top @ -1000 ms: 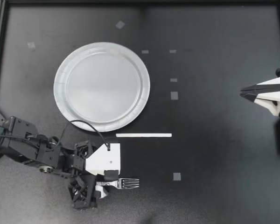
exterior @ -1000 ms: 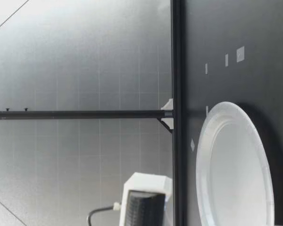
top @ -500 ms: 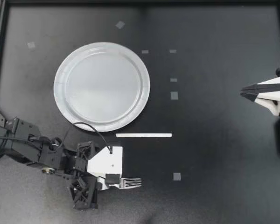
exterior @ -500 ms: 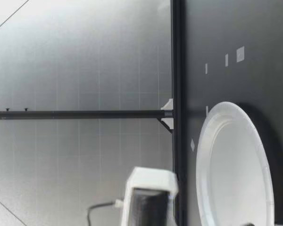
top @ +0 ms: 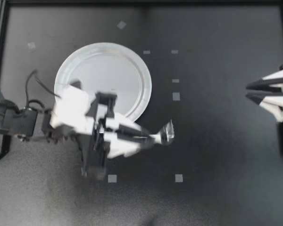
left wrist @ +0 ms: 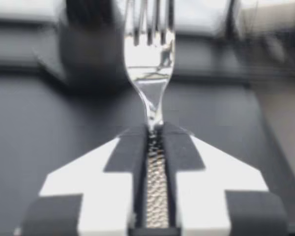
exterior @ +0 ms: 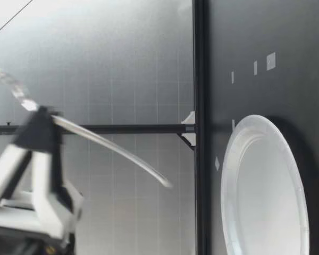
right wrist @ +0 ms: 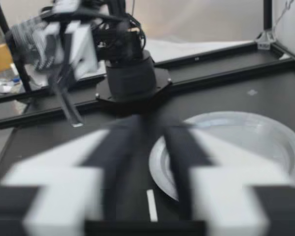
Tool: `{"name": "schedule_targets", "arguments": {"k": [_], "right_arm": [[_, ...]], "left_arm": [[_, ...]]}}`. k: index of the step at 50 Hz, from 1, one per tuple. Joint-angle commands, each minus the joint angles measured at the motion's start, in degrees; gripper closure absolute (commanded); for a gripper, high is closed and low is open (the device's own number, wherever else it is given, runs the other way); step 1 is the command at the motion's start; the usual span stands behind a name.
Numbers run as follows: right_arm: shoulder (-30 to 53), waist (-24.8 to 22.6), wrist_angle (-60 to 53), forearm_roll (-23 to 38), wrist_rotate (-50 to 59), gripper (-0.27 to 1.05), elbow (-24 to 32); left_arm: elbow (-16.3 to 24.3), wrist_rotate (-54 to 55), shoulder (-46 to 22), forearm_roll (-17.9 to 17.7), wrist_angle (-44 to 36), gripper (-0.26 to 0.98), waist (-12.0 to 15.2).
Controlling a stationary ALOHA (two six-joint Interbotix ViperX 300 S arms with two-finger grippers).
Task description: Pick up the fork and place it on the plate.
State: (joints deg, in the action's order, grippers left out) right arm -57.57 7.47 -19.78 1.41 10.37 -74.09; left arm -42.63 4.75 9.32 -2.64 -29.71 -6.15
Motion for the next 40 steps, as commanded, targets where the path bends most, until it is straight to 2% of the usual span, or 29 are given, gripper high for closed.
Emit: {"name": "schedule_targets", "arguments": {"k": [1,7,15,29,40], "right_arm": [[4.92,0.18,-1.23,0.09,0.09,0.03,3.16],[11.51,-0.79,-4.57,0.70,-0.18,0.11,5.89],[19.34,-2.11,-12.66,1.67,0.97,0.12,8.09],[33.66,-6.94,-26.54,1.85,6.06,0.12,11.43],[42.89,-9.05,-30.23,2.64,6.06,0.12,16.70]], "left_arm": [[0.35,-1.32,-0.97,-0.70,-12.30,0.72,2.37],[3.52,-5.10,-4.66,-0.70,-19.60,0.72,3.52],[8.09,-9.67,-8.09,-0.88,-20.21,0.72,3.60],[8.88,-9.93,-8.70,-0.88,-20.21,0.72,3.69],[8.70,-8.88,-8.88,-0.79,-20.48,0.72,3.69]]}}
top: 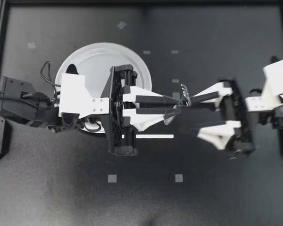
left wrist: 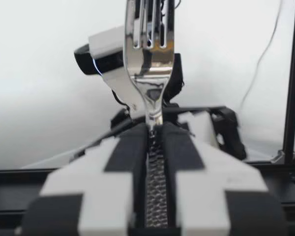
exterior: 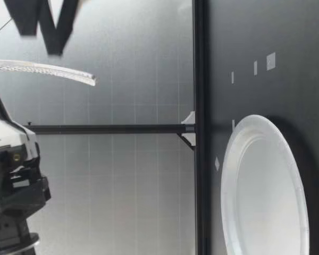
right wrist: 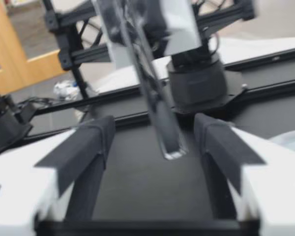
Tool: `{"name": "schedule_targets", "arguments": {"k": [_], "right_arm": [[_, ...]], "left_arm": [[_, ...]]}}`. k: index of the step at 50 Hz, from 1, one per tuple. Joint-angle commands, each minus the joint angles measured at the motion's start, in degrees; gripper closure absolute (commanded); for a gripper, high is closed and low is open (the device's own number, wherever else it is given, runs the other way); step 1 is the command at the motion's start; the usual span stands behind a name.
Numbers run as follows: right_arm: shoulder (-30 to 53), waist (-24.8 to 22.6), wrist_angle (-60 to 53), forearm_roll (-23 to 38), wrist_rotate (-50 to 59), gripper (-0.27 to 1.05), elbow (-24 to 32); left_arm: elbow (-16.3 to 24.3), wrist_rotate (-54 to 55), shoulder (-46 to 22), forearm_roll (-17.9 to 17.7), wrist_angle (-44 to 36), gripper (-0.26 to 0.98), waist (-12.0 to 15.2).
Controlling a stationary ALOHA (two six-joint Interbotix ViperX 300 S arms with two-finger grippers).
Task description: Pick up the fork and place it on the plate.
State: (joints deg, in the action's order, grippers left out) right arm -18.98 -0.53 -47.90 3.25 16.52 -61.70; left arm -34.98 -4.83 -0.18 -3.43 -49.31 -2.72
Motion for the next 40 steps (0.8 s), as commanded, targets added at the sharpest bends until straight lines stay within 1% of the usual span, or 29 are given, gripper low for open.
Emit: {"name": "schedule_targets", "arguments": {"k": [1,8,19,24,28,32,35,40], "right_arm": [[4.66,-1.14,-2.11,0.88,-0.09,0.12,4.57],[6.86,-1.14,-2.46,0.88,-0.09,0.12,5.89],[7.21,-1.14,-2.81,0.88,-0.35,0.15,5.98],[7.29,-1.05,-2.64,0.88,-0.53,0.21,5.98],[7.29,-1.14,-2.64,0.88,-0.53,0.32,5.98],[7.29,-1.14,-2.64,0.88,-0.88,0.47,5.98],[7.38,-1.05,-2.64,0.88,-1.58,0.61,5.98],[7.47,-1.05,-2.64,0.88,-2.81,0.77,5.98]], "left_arm": [[1.05,0.88,0.62,-0.09,-0.97,0.72,0.26],[0.88,2.29,0.62,0.26,-1.05,0.72,0.26],[0.88,2.29,0.79,0.79,-1.32,0.72,0.18],[0.88,2.29,0.79,0.88,-1.32,0.72,0.18],[0.88,2.29,0.88,0.88,-1.32,0.72,0.18],[0.88,2.29,0.88,0.88,-1.32,0.72,0.18],[0.88,2.29,0.88,0.88,-1.32,0.72,0.18],[0.88,2.29,0.88,0.88,-1.32,0.72,0.18]]}}
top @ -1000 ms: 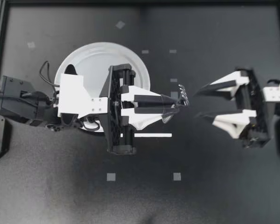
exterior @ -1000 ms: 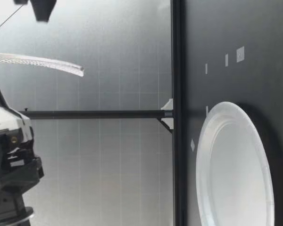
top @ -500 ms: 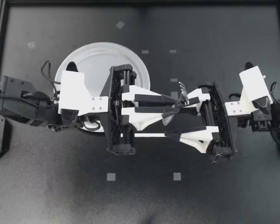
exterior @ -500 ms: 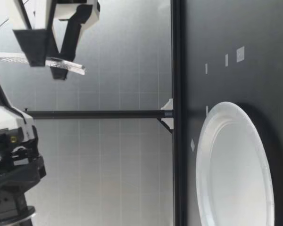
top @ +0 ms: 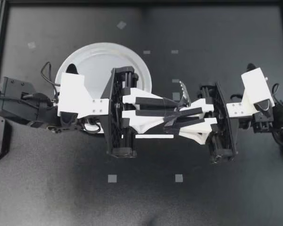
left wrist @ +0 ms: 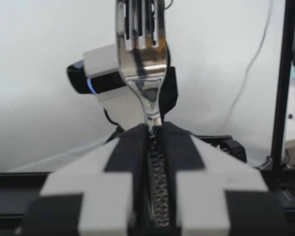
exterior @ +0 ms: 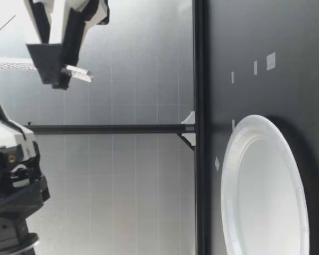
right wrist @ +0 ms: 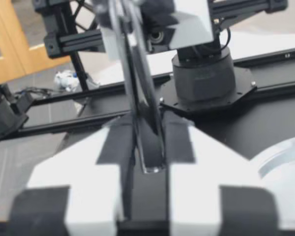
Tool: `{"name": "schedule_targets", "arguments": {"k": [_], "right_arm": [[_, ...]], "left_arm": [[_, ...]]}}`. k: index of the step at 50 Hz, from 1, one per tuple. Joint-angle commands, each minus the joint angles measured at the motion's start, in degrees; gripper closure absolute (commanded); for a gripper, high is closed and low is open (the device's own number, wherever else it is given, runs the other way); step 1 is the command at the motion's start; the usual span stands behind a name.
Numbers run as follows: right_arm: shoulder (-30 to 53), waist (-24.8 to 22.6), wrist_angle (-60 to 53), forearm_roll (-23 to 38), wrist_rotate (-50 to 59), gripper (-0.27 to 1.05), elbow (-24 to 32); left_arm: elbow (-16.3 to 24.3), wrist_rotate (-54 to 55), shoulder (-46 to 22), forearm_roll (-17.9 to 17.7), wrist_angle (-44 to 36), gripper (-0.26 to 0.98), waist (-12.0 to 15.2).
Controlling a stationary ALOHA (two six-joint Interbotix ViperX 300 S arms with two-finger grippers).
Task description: Pick up the fork and place it on the plate.
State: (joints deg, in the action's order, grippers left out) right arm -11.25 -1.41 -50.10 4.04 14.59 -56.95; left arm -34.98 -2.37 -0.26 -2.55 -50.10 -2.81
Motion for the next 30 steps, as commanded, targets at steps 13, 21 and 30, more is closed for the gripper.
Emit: {"name": "schedule_targets", "arguments": {"k": [13,21,30], "right_arm": [[-0.35,-0.18,-0.44,0.09,-1.05,0.83,1.32],[-0.35,-0.26,-0.44,0.09,-0.88,0.83,1.23],[-0.35,-0.18,-0.35,0.09,-0.79,0.83,1.32]], "left_arm": [[1.32,1.32,1.05,-0.09,0.18,0.71,0.26],[2.11,1.85,1.05,0.00,4.48,0.63,0.26],[2.02,2.11,1.05,0.35,7.47,0.17,0.26]]}}
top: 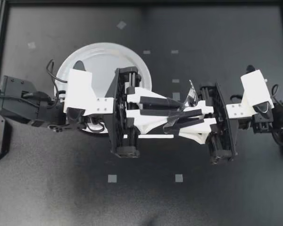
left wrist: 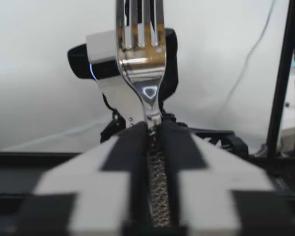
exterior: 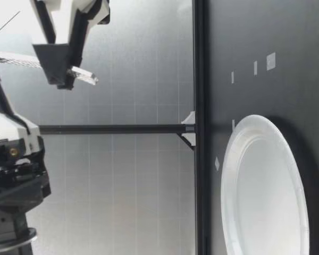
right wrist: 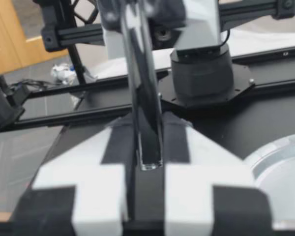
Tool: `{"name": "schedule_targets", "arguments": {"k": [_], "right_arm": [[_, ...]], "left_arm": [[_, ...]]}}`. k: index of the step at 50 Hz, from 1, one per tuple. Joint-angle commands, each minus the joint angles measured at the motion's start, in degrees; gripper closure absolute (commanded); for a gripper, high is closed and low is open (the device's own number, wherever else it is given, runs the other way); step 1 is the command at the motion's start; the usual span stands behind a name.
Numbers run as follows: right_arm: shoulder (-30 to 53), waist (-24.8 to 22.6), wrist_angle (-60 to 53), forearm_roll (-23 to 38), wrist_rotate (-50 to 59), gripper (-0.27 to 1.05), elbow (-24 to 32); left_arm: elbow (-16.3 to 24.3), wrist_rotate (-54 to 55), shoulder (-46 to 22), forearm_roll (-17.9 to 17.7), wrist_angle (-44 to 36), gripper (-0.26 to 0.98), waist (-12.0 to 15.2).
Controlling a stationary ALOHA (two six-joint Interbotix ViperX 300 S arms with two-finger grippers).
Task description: Pick up the fork and place it on the plate.
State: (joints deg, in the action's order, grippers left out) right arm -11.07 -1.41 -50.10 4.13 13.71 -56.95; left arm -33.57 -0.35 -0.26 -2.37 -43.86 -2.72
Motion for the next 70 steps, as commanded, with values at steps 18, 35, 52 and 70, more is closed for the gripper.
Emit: {"name": "schedule_targets", "arguments": {"k": [18,35,52,70], "right_arm": [[-2.55,0.70,4.13,-0.70,0.26,0.83,0.35],[-23.82,1.67,42.28,0.09,0.09,0.83,-0.09],[-16.70,1.85,56.07,-2.11,3.69,0.83,-0.18],[0.35,8.17,64.16,-2.90,7.56,0.83,8.17]], "left_arm": [[-0.97,-1.14,3.52,0.00,1.85,-0.15,0.26],[-14.59,-4.83,20.65,-2.72,6.06,-0.15,0.35],[-21.88,-1.85,27.42,-4.04,5.80,-0.14,0.35],[-21.88,-0.62,27.07,-4.04,6.15,-0.14,0.35]]}}
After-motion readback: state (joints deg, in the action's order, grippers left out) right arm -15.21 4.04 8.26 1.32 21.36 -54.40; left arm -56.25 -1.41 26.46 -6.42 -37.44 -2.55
